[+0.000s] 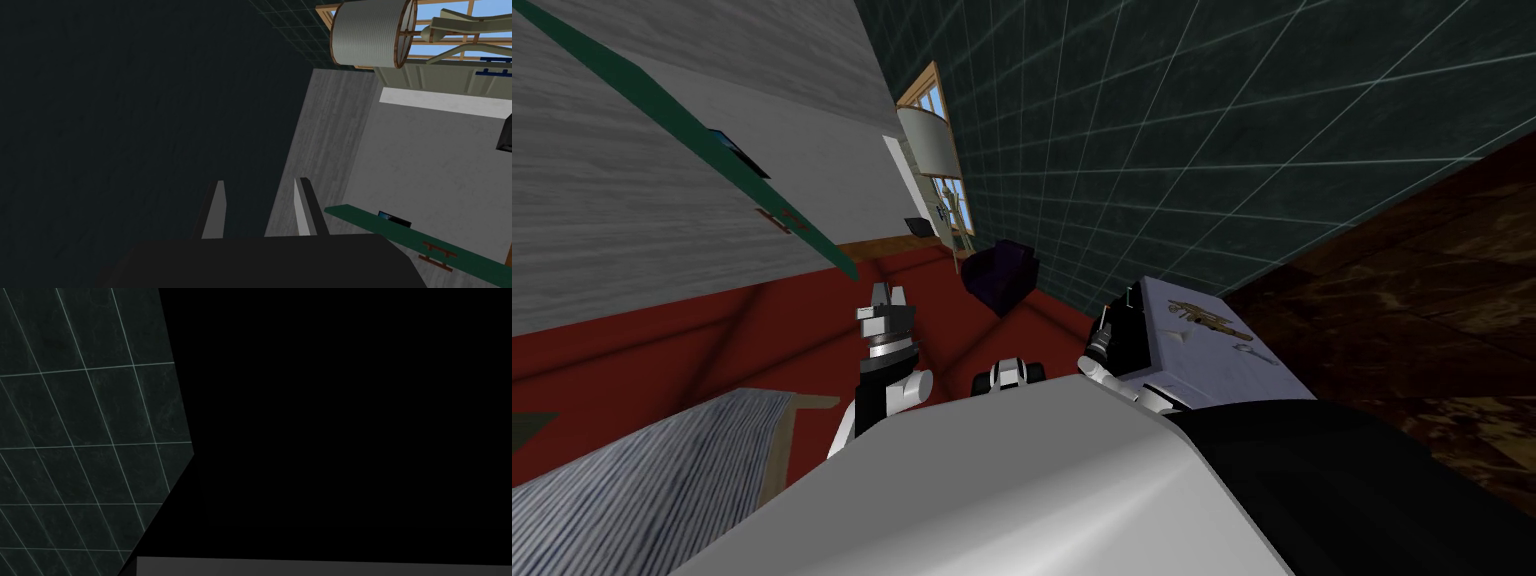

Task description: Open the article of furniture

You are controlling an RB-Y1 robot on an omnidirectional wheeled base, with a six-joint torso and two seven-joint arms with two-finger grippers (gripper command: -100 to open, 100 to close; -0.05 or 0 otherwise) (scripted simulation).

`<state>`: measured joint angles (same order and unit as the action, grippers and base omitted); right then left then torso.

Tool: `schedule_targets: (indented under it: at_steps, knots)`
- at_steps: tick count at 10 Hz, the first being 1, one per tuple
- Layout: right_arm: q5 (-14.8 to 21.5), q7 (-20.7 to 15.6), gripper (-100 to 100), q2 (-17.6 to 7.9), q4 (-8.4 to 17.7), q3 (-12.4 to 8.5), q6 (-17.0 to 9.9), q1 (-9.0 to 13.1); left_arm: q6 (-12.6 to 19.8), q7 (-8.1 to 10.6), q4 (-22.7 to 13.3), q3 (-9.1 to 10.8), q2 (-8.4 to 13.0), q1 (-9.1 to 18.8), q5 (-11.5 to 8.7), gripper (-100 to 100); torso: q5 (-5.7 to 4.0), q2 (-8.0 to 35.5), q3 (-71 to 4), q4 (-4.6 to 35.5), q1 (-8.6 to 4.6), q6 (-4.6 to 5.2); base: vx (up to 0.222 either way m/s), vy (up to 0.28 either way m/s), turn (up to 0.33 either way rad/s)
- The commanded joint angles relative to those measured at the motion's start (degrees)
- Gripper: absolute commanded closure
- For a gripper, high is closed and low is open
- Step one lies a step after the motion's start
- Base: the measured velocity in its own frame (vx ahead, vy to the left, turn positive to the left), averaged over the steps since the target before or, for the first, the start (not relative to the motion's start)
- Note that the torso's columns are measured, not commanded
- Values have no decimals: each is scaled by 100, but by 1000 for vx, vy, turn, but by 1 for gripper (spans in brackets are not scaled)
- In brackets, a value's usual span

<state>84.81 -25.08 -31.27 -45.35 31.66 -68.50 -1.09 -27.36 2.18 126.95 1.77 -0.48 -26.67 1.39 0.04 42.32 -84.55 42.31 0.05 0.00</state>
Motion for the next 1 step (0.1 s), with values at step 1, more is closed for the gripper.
schedule_targets:
  at_steps: [1]
  knots:
    - [0, 0, 0, 0, 0, 0, 1, 0, 0, 0, 0, 0, 0, 0, 0, 0, 0, -1, 0, 0, 0, 0, 0, 0, 0]
